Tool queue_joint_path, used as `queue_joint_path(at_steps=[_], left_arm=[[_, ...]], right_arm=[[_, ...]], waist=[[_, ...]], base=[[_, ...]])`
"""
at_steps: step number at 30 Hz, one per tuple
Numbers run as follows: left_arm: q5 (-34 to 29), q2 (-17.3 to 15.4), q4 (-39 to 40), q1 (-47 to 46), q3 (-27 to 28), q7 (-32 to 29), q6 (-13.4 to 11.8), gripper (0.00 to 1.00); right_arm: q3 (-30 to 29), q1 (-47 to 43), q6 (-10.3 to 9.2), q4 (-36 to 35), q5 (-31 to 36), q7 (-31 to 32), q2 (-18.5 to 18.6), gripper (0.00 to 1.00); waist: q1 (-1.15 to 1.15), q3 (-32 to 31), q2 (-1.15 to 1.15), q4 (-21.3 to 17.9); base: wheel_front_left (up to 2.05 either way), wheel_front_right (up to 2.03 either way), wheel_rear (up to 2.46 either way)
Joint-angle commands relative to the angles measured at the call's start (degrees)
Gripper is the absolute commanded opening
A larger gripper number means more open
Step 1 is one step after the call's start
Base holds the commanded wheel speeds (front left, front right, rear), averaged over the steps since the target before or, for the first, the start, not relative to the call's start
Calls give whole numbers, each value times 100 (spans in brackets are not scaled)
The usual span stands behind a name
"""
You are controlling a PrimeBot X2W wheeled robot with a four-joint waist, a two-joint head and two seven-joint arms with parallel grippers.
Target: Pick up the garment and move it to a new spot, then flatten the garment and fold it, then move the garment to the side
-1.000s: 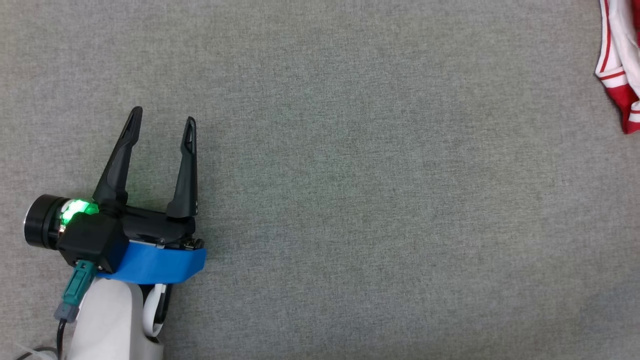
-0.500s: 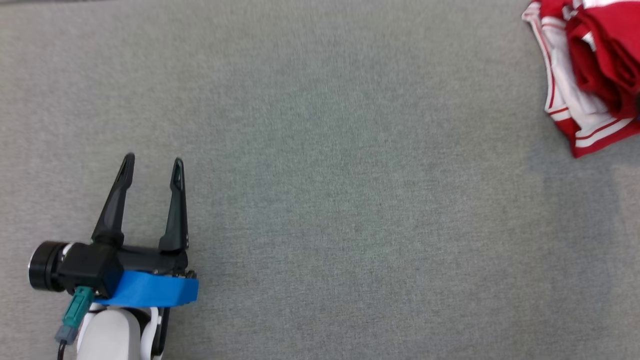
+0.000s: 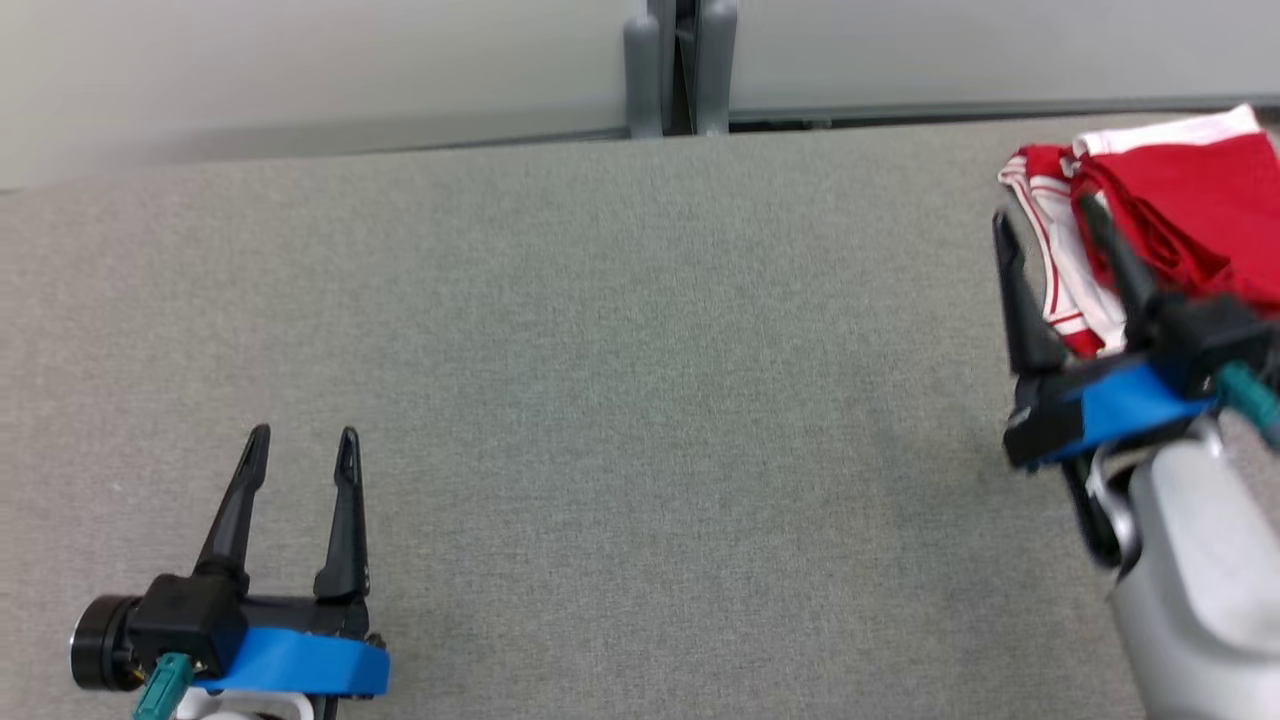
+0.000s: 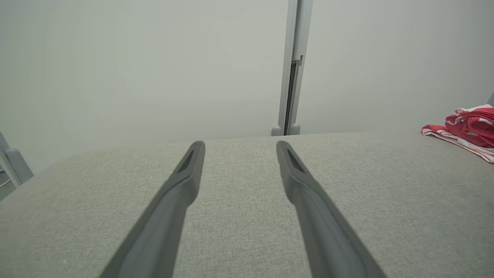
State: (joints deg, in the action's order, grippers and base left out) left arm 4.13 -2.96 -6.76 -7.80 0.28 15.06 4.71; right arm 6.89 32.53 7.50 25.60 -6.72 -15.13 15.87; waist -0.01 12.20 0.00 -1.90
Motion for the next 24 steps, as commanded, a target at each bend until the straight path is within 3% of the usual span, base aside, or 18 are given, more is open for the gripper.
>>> queue_joint_path(at_steps=[1,12,24], left_arm=[[40,-13,-25,114,47,13,-31,100],[135,-6,-139,570,-1,13,-59,100],[194,-6,-164,825,-39,13,-149,100]], right_arm=[[-68,-325,-4,-133,-45,6,-128,100],[-378,-2112,-3,-1064,-253,6,-682,100],[-711,-3118,-3,-1563,-113,5,-1138,100]], waist=[[1,-231,0,43],[1,-812,0,42],[1,-1088,0,90]], base=[[0,0,0],[0,0,0],[0,0,0]])
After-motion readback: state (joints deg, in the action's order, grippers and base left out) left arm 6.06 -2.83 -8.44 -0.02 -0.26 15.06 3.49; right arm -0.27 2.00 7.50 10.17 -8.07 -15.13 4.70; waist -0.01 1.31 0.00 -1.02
